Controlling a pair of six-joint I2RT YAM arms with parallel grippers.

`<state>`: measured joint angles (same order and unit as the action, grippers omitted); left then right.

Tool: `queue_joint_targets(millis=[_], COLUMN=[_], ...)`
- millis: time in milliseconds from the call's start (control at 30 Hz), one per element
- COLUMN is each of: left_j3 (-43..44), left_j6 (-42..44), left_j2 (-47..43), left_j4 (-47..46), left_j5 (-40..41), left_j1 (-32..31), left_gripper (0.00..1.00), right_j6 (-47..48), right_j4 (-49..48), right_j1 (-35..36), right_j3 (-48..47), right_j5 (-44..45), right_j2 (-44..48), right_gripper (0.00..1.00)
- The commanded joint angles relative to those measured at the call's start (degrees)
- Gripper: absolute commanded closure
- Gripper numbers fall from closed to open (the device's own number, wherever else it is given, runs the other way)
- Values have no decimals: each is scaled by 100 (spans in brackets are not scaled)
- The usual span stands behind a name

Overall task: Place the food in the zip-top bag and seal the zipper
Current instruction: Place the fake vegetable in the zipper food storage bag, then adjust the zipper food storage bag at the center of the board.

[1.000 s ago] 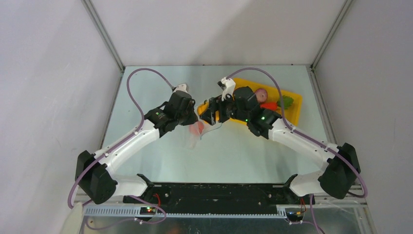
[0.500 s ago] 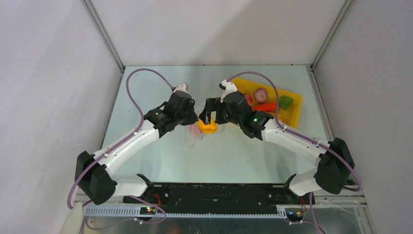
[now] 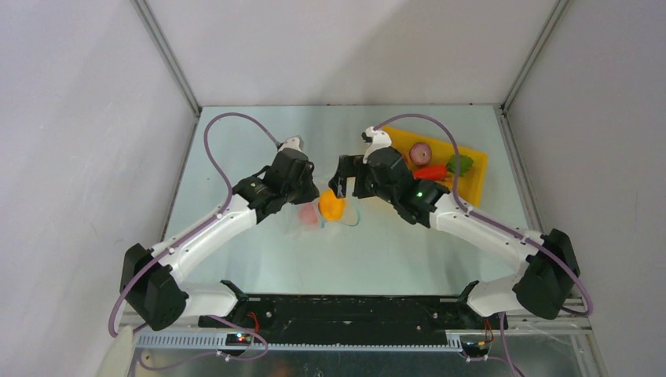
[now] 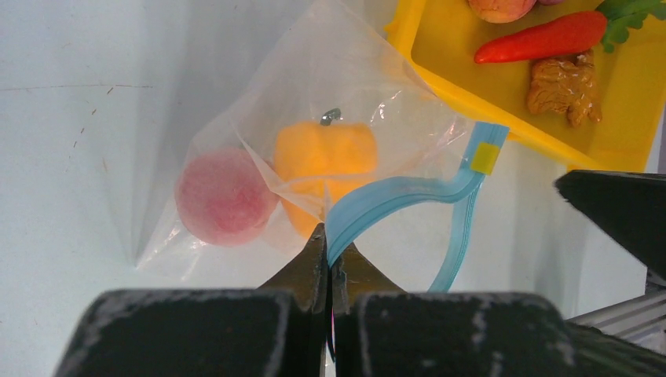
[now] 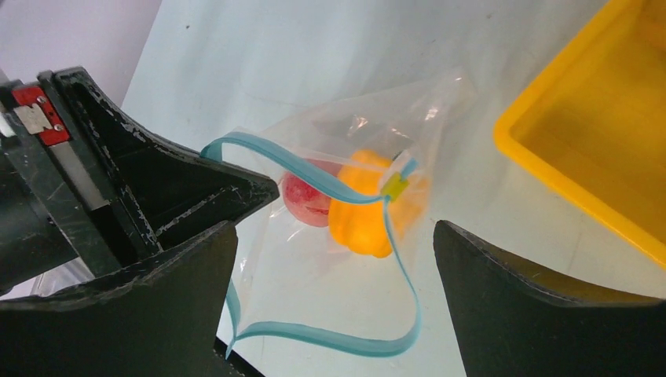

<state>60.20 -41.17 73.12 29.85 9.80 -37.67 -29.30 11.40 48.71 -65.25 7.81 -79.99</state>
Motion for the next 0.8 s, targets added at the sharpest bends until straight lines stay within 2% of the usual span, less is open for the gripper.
queue_joint_targets(millis=[0,233,533,767], left_j3=[-9,28,542,-63], left_j6=[-101,-113,-223,-632], left_j2=[-209,-195,-232,-803], left_j4=[-175,-154,-248,-873], left_j5=[-57,-96,-703,-1256], left_j1=[32,38,44,54], left_gripper=[100,100,100,100], right_j6=[69,-29,-207,-199], right_j4=[400,1167,1207,1600], right_j1=[-174,-694,-1251,-1427], right_j3=[-35,-15,427,578], right_j5=[571,794,765,1189], right_j2=[452,557,1123,1428], right_gripper=[1,1,0,1])
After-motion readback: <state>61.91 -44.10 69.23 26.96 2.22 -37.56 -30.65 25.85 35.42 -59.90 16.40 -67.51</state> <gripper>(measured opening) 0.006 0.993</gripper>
